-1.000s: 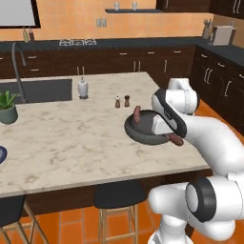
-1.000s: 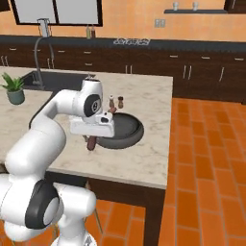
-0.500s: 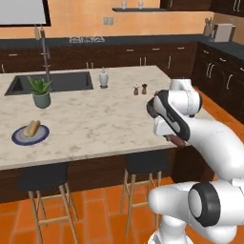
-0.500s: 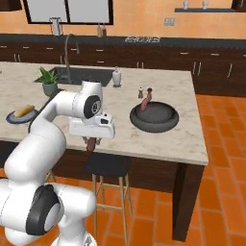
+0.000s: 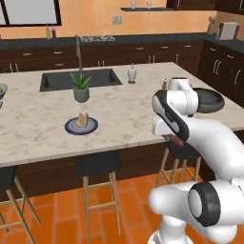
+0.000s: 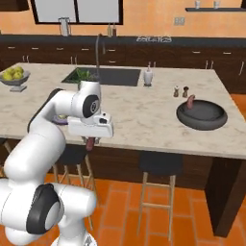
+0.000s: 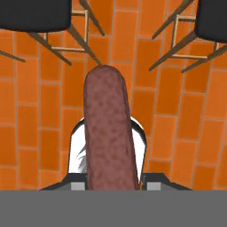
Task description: Place one bun and one sausage from the bowl on each plate.
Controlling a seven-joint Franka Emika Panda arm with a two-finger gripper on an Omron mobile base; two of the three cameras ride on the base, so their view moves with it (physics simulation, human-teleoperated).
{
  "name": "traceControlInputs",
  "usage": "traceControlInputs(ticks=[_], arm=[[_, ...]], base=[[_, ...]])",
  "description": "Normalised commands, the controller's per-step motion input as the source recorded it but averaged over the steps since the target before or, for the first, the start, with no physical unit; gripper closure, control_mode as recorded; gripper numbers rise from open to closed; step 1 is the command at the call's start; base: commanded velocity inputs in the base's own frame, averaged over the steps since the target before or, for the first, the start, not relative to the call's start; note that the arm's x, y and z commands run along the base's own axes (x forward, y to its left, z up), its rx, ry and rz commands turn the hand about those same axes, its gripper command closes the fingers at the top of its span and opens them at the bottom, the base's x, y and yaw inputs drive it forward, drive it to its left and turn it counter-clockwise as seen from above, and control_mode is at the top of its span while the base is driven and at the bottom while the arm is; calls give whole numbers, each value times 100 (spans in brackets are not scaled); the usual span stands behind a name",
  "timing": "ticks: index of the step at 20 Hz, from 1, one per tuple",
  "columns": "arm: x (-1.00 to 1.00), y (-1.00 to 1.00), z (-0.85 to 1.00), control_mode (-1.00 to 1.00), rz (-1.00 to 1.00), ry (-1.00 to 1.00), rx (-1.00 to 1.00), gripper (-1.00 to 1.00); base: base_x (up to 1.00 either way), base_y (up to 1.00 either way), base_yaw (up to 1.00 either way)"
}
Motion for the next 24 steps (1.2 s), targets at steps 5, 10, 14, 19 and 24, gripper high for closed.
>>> traceControlInputs(ticks=[5, 10, 14, 19, 24], arm=[[0, 0, 0, 100, 0, 0, 0, 100], [0, 0, 0, 100, 0, 0, 0, 100], [0, 0, 0, 100, 0, 0, 0, 100], [0, 0, 0, 100, 0, 0, 0, 100], [30, 72, -1, -100, 0, 1, 0, 100]], base=[[7, 100, -24], [41, 73, -17], [63, 16, -4], [17, 29, 0], [0, 0, 0]])
